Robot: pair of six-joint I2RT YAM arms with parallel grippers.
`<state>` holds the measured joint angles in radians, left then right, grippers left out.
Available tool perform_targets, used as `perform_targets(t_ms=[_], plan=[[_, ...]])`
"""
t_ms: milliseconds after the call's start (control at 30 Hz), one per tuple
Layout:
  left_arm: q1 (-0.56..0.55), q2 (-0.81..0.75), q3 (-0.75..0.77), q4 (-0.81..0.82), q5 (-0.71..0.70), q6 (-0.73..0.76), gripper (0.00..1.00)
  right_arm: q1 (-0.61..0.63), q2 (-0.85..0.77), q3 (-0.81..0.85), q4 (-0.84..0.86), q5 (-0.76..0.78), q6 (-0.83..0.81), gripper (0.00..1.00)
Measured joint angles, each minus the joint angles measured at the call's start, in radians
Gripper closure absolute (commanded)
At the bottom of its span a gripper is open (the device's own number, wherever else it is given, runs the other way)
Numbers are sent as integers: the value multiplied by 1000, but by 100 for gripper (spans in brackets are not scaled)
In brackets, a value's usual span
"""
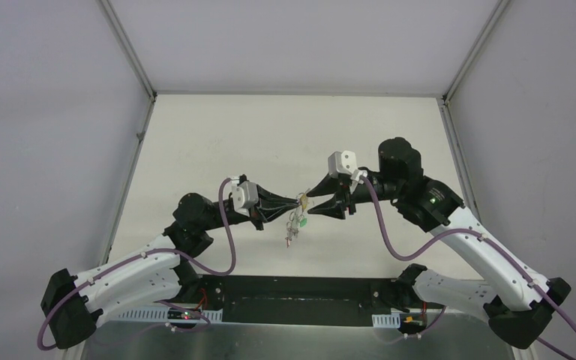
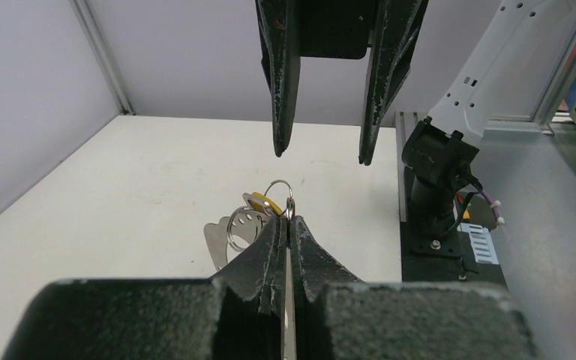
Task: Put the keys on the keyring
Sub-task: Adjust the key on the keyring.
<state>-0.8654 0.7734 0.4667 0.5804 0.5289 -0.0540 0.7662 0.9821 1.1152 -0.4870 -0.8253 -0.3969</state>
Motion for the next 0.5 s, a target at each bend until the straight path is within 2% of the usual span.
perform_targets(t_ms=[167, 267, 500], plan=[[0, 12, 0, 5, 7, -11, 100, 0, 9, 0, 27, -21, -24, 60], [0, 14, 0, 7, 17, -14, 100, 0, 18, 0, 37, -29, -35, 69], [0, 21, 0, 15, 24, -19, 100, 0, 47, -1, 37, -37, -68, 70]])
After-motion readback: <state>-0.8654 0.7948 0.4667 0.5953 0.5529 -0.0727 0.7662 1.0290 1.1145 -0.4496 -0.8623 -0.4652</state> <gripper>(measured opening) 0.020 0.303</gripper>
